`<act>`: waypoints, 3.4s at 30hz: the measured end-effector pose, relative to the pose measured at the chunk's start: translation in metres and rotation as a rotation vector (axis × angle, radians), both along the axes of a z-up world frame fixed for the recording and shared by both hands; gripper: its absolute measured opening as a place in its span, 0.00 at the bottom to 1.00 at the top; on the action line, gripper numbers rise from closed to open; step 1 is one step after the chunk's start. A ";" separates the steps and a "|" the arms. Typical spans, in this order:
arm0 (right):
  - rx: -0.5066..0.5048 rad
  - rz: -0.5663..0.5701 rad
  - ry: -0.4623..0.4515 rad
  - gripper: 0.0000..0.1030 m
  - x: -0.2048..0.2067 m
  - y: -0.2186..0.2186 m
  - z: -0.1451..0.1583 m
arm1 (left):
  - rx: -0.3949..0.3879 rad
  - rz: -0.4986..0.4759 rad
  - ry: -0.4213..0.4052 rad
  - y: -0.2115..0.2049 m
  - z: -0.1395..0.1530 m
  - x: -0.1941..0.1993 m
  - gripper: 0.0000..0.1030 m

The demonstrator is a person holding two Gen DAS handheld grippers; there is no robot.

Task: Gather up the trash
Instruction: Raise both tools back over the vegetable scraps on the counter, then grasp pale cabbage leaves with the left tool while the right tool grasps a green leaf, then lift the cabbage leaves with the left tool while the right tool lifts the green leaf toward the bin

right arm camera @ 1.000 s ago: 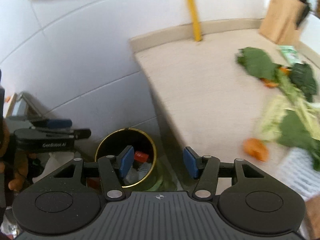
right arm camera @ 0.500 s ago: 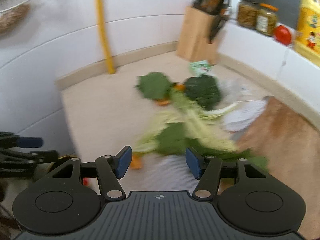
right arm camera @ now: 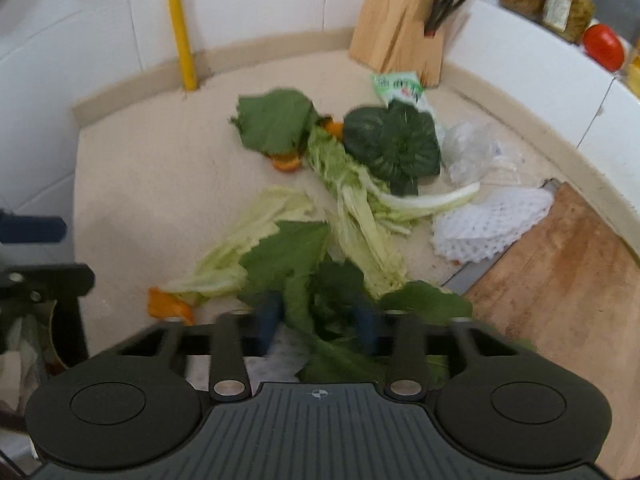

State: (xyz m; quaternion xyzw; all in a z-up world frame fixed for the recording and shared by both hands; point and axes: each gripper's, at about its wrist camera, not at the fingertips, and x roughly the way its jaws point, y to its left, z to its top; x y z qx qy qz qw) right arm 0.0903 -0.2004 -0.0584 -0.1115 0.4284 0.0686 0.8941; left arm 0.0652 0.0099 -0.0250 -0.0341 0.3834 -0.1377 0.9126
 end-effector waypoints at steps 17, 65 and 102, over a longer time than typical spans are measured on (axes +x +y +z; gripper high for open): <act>0.131 -0.117 -0.115 0.10 -0.025 -0.065 0.054 | 0.070 -0.132 0.059 -0.076 -0.020 0.075 0.50; 0.106 -0.204 -0.043 0.57 -0.012 -0.082 0.012 | 0.159 -0.172 0.079 -0.093 -0.035 0.088 0.33; 0.060 -0.194 -0.217 0.09 -0.035 -0.039 0.075 | 0.009 -0.114 -0.072 -0.051 0.031 0.068 0.05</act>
